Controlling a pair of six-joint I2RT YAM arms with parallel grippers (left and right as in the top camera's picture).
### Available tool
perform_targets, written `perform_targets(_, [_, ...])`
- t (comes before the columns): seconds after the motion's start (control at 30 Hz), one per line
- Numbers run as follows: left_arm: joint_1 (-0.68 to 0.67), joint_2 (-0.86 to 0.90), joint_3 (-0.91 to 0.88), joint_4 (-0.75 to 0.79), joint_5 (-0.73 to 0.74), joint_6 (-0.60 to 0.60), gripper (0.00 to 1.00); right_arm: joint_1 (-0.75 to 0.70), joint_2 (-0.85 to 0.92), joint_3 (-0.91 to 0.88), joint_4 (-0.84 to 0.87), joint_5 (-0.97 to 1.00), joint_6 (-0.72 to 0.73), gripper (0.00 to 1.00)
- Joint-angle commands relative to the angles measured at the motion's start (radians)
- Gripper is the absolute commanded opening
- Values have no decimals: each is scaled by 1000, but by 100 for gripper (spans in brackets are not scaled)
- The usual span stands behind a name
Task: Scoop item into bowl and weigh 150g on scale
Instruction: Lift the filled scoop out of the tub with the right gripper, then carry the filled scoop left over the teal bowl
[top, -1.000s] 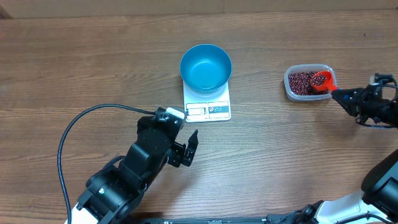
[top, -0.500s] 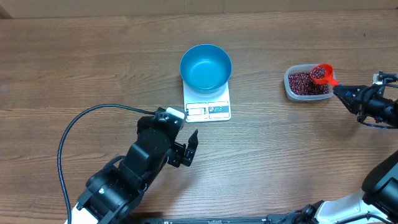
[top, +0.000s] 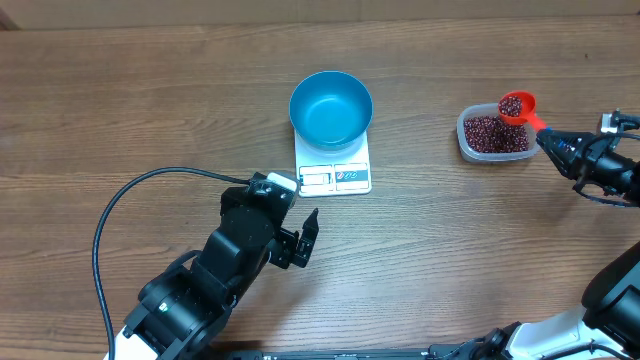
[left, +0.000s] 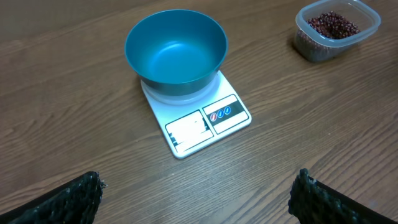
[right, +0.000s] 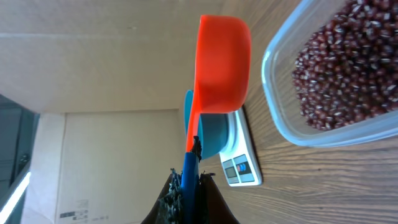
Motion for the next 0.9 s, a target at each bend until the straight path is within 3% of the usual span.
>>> perform_targets(0.0, [4,-4,-7,0,-4,19,100,1,4,-7,-3,-56,-5,4])
perform_targets(0.87, [4,-4,-7,0,-4,19,100,234,4,-7,27,-56,0,4])
